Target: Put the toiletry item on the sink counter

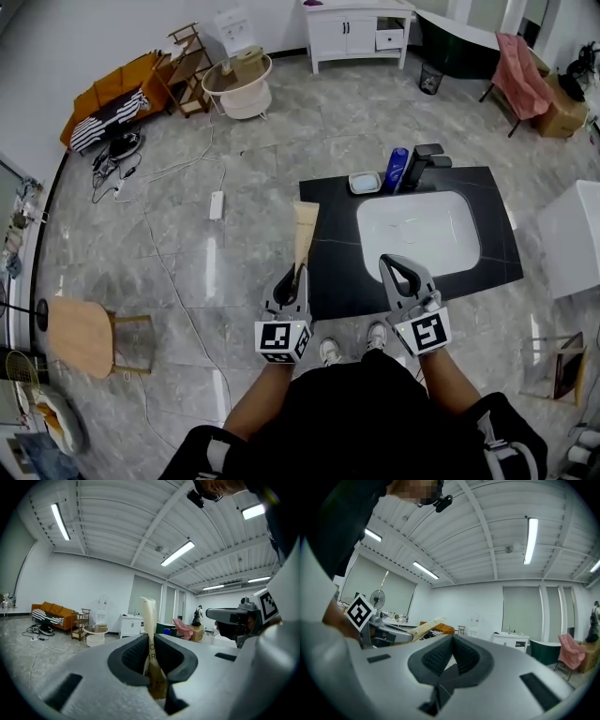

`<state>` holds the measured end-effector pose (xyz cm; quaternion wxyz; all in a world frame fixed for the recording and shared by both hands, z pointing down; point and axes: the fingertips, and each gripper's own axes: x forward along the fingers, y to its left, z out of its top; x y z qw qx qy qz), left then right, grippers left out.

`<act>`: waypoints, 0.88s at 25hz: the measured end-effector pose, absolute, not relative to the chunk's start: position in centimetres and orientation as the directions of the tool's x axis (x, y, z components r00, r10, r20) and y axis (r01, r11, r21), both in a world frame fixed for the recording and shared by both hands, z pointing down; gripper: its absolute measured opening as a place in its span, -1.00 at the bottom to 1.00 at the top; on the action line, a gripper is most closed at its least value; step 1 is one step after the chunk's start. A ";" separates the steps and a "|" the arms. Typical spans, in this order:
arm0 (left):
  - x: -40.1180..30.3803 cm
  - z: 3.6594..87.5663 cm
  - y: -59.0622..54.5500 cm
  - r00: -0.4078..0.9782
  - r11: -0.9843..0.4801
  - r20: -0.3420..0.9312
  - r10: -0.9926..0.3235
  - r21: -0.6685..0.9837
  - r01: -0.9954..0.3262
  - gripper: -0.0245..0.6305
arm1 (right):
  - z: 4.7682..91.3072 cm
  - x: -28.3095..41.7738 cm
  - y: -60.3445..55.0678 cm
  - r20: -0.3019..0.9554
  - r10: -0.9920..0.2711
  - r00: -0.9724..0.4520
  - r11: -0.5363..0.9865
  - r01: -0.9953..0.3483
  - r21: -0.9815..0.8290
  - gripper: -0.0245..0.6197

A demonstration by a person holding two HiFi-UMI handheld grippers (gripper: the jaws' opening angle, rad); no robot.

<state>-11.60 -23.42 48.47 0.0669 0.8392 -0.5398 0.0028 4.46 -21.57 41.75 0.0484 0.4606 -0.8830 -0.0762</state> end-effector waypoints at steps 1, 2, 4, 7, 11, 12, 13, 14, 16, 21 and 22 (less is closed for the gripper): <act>-11.3 48.8 -23.7 0.417 -0.409 0.081 -0.905 0.107 -0.906 -0.80 | 42.1 4.6 -22.0 0.020 -0.818 -0.575 0.569 -0.802 0.182 -0.90; -11.1 49.1 -24.2 0.416 -0.408 0.086 -0.905 0.103 -0.907 -0.80 | 42.6 4.8 -22.5 0.021 -0.815 -0.580 0.573 -0.798 0.186 -0.90; -10.6 49.8 -25.0 0.407 -0.398 0.102 -0.908 0.095 -0.912 -0.79 | 43.3 5.0 -23.5 0.018 -0.806 -0.592 0.585 -0.790 0.183 -0.90; -10.2 51.6 -25.6 0.381 -0.370 0.134 -0.915 0.103 -0.923 -0.79 | 44.1 5.1 -24.3 0.067 -0.788 -0.612 0.614 -0.777 0.137 -0.90; -9.9 53.3 -26.6 0.355 -0.339 0.169 -0.919 0.116 -0.934 -0.79 | 44.6 4.9 -25.4 0.086 -0.764 -0.640 0.646 -0.757 0.103 -0.90; -9.7 53.8 -26.9 0.353 -0.336 0.179 -0.918 0.120 -0.934 -0.79 | 44.9 5.1 -25.7 0.093 -0.760 -0.643 0.650 -0.753 0.101 -0.90; -9.4 54.2 -27.2 0.354 -0.335 0.188 -0.916 0.126 -0.934 -0.79 | 45.2 5.3 -26.1 0.097 -0.757 -0.646 0.653 -0.750 0.102 -0.90; -9.1 54.7 -27.6 0.357 -0.336 0.195 -0.913 0.133 -0.932 -0.79 | 45.5 5.4 -26.4 0.102 -0.754 -0.649 0.657 -0.747 0.102 -0.90; -8.8 55.9 -27.9 0.359 -0.334 0.213 -0.909 0.146 -0.931 -0.79 | 45.7 5.3 -26.9 0.120 -0.740 -0.662 0.673 -0.734 0.092 -0.90; -8.3 59.3 -28.6 0.329 -0.297 0.281 -0.901 0.152 -0.943 -0.79 | 46.6 5.5 -27.6 0.144 -0.711 -0.688 0.698 -0.715 0.032 -0.90; -8.1 59.9 -29.0 0.322 -0.290 0.296 -0.899 0.147 -0.946 -0.79 | 46.9 5.6 -27.9 0.151 -0.708 -0.690 0.700 -0.713 0.026 -0.90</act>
